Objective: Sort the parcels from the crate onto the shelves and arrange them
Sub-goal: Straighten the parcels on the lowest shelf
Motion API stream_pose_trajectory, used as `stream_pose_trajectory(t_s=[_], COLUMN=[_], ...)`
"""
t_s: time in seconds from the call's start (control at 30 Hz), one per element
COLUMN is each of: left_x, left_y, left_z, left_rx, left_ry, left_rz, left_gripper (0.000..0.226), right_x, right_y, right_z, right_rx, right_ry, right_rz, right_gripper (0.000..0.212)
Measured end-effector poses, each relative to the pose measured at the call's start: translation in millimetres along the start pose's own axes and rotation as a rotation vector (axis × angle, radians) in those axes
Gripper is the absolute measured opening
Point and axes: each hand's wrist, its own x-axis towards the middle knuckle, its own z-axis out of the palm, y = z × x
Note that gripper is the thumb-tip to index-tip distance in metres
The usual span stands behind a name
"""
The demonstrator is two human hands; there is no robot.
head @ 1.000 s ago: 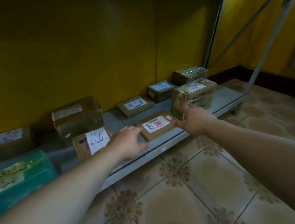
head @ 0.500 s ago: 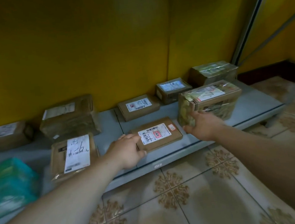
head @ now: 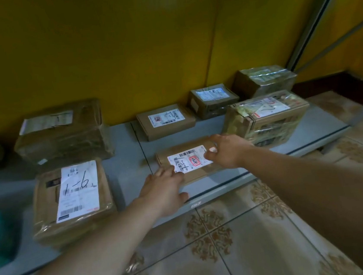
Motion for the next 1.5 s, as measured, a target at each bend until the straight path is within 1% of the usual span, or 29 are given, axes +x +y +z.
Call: stream_pose_trajectory(t_s=[0.07,0.13,0.2,0.3,0.37,0.43,0.5,0.57,0.63,0.7,0.77,0.83,0.87,0.93,0.97,1.07,1.2,1.27,1.37,1.5], left_x=[14.4,27.9,38.0,39.6,36.3,33.3,33.4,35.9,38.8,41.5,46.5,56.9,63.2,77.3,84.9,109.6,146.3,163.9,186.8,204.9], left_y=[-1.6,-2.1,-4.0,-7.3,-3.2,1.4,1.7,-1.3,-2.8,-0.7,4.8,14.5,20.8,37.2,47.5,85.8,142.3,163.2,179.6,199.9], left_z=[13.5,28.3,42.8,60.7,65.5,68.1,68.8,67.2,59.0,47.9,35.8,22.0,15.1,3.0,-2.3,-14.3,-28.3,-35.9,-42.1,-32.2], left_rx=[-0.008,-0.070,-0.110,-0.176,-0.206,-0.196,-0.142,-0.060,-0.001,0.005,0.004,-0.007,-0.027,-0.082,-0.112,-0.247,-0.367,-0.418,-0.506,-0.525], left_ry=[0.021,0.036,0.022,-0.005,0.019,0.042,0.055,0.091,0.095,0.070,0.059,0.057,0.075,0.130,0.148,0.158,0.198,0.213,0.191,0.207], left_rz=[-0.054,-0.146,-0.203,-0.230,-0.248,-0.263,-0.275,-0.269,-0.269,-0.293,-0.323,-0.349,-0.350,-0.333,-0.328,-0.310,-0.190,-0.169,-0.203,-0.224], left_gripper=[0.068,0.076,0.080,0.077,0.073,0.069,0.066,0.063,0.062,0.060,0.065,0.073,0.074,0.071,0.071,0.077,0.087,0.096,0.105,0.093], right_x=[16.5,33.7,48.4,61.3,65.2,63.6,65.3,66.9,62.3,47.8,33.9,28.2,29.9,38.4,44.9,63.5,81.9,86.6,90.5,93.2], right_y=[5.4,8.9,14.4,24.3,33.6,38.8,40.4,40.6,43.9,50.2,62.8,81.2,91.9,116.5,130.7,175.5,224.4,237.2,244.6,260.4], right_z=[18.5,35.5,48.7,62.0,71.1,75.2,79.4,74.7,59.8,37.9,13.6,-10.0,-18.9,-33.4,-39.0,-48.4,-43.7,-35.7,-28.4,-30.5], right_rx=[0.008,-0.010,-0.050,-0.041,0.018,0.066,0.071,0.018,0.025,0.042,0.039,0.074,0.093,0.094,0.078,0.042,0.140,0.158,0.170,0.180], right_ry=[0.007,0.011,0.006,-0.096,-0.142,-0.150,-0.118,-0.061,0.023,0.159,0.295,0.422,0.485,0.552,0.538,0.426,0.290,0.266,0.304,0.311], right_rz=[-0.026,-0.067,-0.094,-0.080,-0.088,-0.097,-0.104,-0.136,-0.198,-0.300,-0.373,-0.396,-0.393,-0.329,-0.258,-0.043,0.135,0.149,0.114,0.140], right_gripper=[0.062,0.062,0.068,0.075,0.073,0.067,0.067,0.069,0.062,0.054,0.051,0.049,0.048,0.049,0.052,0.065,0.074,0.073,0.075,0.073])
